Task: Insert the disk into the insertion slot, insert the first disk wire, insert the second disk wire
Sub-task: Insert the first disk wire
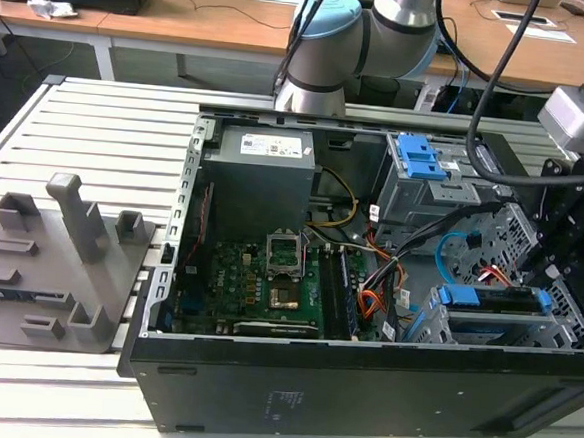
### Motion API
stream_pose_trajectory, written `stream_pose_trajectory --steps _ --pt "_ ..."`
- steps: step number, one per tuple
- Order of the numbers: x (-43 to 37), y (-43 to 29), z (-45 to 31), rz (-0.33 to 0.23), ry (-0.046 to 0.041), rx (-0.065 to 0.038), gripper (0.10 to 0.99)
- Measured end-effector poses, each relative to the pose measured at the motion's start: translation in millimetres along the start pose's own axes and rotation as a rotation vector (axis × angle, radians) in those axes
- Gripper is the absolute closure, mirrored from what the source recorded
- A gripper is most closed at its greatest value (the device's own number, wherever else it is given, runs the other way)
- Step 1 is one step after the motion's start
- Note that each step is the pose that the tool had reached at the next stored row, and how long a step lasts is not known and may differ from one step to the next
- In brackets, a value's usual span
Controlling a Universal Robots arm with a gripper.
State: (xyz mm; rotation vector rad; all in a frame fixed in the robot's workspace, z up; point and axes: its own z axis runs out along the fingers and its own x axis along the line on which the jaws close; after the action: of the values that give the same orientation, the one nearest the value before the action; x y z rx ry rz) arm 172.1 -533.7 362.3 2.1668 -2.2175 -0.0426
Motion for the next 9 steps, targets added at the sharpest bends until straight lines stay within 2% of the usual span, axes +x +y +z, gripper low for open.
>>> stream_pose_trajectory --steps 3,5,7,9 --pt "0.0 0.0 -0.1 0.000 -0.0007 0.000 0.847" --pt "0.0 0.0 -0.1 0.000 -0.0008 0.000 0.980" --pt "0.1 0.7 -0.2 0.000 -0.0007 0.000 0.980" --pt "0.2 4.5 0.1 0.000 -0.0006 0.000 0.980"
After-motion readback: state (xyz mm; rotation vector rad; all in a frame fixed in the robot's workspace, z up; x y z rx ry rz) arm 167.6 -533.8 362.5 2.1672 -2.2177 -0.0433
